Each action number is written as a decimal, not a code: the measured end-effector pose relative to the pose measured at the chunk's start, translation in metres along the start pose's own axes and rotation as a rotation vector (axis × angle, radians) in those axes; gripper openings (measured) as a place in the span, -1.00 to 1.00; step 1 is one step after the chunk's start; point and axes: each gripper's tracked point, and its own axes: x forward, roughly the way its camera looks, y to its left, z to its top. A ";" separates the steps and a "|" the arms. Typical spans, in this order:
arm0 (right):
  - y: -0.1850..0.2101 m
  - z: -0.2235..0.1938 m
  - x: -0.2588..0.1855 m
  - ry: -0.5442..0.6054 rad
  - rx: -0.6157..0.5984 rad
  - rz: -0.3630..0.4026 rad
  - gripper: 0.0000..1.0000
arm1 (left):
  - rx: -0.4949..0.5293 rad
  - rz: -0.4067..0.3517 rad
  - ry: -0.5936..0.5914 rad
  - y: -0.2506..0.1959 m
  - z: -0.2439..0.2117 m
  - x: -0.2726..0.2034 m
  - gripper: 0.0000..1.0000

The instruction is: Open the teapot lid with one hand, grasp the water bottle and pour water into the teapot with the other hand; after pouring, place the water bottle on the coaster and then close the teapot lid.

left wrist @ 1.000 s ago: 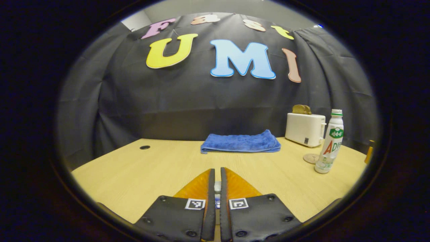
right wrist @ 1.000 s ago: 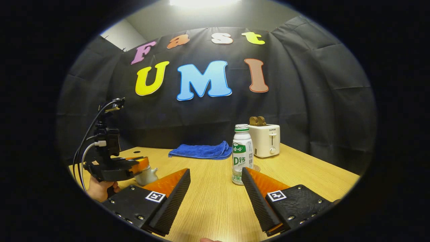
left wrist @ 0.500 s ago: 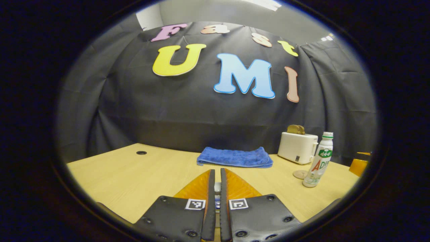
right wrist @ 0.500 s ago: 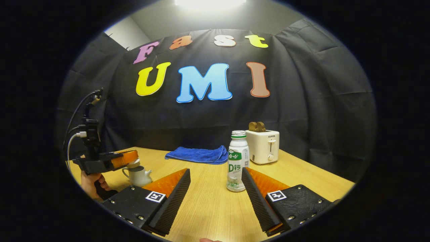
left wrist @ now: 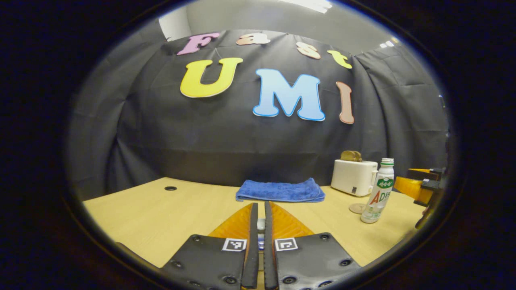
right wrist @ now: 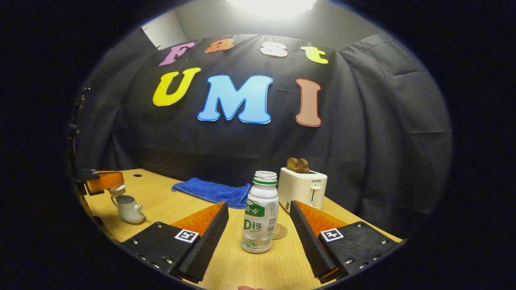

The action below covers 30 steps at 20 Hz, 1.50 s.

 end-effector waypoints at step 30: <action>0.026 0.002 0.001 0.073 0.017 0.114 0.40 | 0.016 -0.043 -0.091 0.009 0.059 -0.075 -0.68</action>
